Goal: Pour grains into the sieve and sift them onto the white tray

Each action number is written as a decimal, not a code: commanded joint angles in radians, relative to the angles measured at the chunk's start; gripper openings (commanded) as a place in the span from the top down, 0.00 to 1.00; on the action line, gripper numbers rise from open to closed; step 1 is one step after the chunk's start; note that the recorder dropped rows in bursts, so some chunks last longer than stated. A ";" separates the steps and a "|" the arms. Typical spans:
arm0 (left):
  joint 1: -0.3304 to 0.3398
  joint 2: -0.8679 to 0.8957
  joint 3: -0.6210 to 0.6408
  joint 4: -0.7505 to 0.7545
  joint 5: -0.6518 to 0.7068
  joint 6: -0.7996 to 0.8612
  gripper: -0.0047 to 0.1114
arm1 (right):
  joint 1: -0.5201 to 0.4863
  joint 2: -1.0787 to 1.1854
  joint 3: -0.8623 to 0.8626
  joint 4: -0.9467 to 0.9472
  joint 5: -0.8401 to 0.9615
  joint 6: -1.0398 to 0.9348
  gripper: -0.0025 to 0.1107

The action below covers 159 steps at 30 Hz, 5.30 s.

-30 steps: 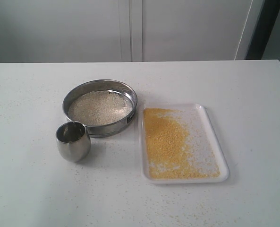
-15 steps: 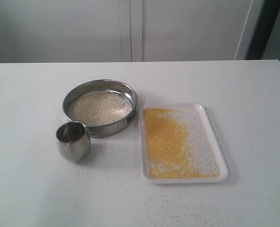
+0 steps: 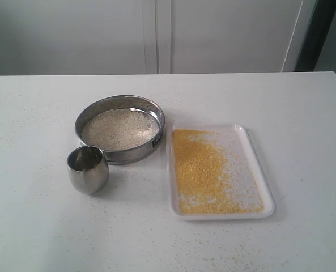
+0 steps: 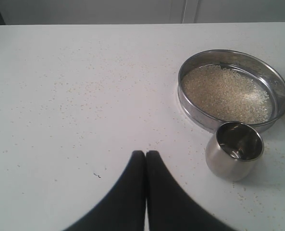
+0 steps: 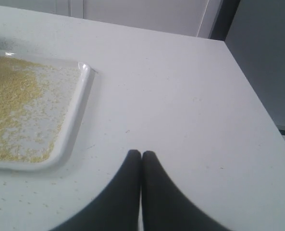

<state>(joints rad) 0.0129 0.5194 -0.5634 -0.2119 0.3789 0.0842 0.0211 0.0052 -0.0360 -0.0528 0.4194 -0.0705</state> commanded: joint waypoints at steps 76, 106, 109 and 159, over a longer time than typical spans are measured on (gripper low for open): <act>0.002 -0.008 0.005 -0.004 0.004 0.002 0.96 | 0.002 -0.005 0.036 0.088 -0.070 0.053 0.98; 0.107 -0.207 0.195 0.059 0.090 0.011 0.96 | 0.002 -0.005 0.036 0.088 -0.070 0.053 0.98; 0.107 -0.261 0.251 0.080 0.083 0.011 0.96 | 0.002 -0.005 0.036 0.088 -0.070 0.053 0.98; 0.104 -0.519 0.563 0.181 -0.110 -0.114 0.96 | 0.002 -0.005 0.036 0.090 -0.070 0.071 0.98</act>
<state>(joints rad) 0.1149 0.0042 -0.0053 -0.0433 0.2731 0.0000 0.0211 0.0052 -0.0056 0.0402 0.3644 0.0000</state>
